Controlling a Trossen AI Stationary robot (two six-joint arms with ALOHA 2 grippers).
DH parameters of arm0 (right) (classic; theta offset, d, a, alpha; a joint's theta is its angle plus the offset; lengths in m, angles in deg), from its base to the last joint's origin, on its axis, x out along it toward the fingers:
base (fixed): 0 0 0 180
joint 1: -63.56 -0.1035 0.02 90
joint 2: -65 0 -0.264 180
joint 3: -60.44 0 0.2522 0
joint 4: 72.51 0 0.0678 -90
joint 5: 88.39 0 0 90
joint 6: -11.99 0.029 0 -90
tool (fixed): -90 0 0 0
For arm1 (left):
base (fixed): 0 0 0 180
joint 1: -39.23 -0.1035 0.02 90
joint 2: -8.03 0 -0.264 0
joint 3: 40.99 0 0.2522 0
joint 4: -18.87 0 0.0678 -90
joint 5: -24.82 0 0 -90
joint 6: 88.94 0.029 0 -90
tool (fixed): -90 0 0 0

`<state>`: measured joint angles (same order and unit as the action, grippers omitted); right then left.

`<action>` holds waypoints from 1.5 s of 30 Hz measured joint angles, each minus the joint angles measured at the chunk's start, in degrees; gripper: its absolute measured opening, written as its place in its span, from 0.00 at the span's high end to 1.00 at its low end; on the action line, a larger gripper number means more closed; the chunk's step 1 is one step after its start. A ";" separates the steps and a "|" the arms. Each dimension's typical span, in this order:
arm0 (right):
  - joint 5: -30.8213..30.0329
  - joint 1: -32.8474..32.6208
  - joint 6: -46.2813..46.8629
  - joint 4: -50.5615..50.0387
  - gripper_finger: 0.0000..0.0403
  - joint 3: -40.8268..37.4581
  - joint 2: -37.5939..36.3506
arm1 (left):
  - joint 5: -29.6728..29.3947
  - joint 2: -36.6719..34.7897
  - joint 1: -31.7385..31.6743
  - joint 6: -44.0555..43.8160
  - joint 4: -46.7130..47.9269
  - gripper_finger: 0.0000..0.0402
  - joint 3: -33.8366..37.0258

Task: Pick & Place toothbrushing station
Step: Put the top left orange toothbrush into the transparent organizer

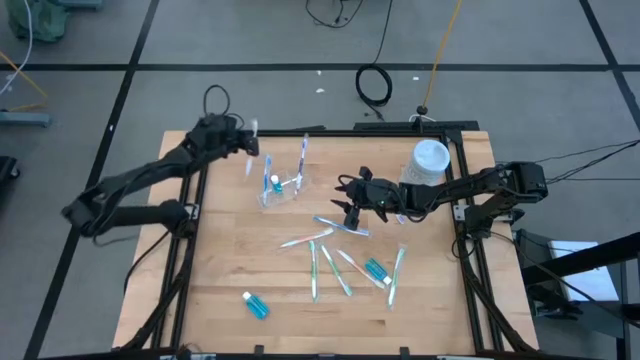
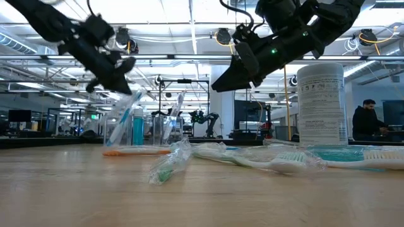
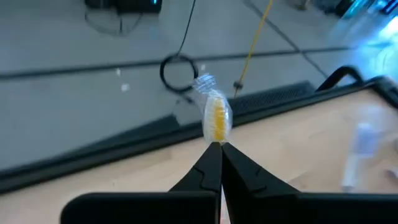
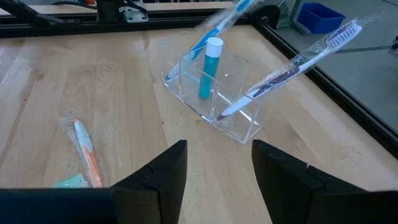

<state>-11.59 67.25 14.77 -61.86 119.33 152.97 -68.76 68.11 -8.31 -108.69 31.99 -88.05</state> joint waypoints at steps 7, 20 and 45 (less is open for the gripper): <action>-0.01 0.00 2.27 -1.67 0.58 0.00 0.00 | -13.09 -12.75 12.26 0.15 2.01 1.00 0.41; -0.01 -0.02 2.59 -2.11 0.58 0.00 0.00 | -35.74 -14.38 34.72 5.56 -29.81 1.00 17.22; -0.02 -0.02 2.56 -2.04 0.58 0.00 0.00 | -37.47 -14.36 46.24 10.51 -37.63 0.95 32.46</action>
<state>-11.61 67.22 17.33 -63.90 119.33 152.97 -106.24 53.74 37.93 -98.18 -5.64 -55.59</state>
